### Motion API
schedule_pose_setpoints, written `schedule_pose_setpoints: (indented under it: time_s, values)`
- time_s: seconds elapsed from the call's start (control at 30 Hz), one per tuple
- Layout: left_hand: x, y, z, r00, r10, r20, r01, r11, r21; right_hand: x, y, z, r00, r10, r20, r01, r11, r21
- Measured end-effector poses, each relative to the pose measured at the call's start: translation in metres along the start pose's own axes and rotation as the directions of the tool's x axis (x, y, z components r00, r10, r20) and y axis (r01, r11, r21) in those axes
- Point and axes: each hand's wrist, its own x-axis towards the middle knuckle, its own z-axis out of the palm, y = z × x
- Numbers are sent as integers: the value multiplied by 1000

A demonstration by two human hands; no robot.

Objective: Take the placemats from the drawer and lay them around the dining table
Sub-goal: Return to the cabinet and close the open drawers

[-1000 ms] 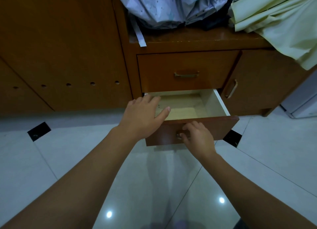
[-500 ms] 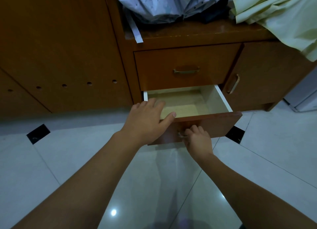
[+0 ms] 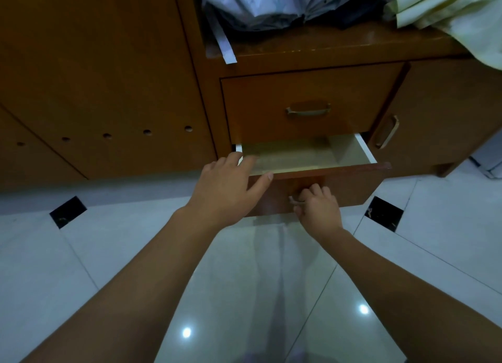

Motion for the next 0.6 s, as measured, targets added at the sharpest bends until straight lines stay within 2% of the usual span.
schedule_pose_setpoints:
  time_s: [0.37, 0.6]
  values:
    - [8, -13, 3, 998, -51, -20, 50, 998, -40, 48, -4, -21, 972, -25, 235, 24, 1000, 8]
    - [11, -20, 6, 998, -52, -32, 50, 997, -51, 74, -3, -31, 942, -28, 334, 6, 998, 65]
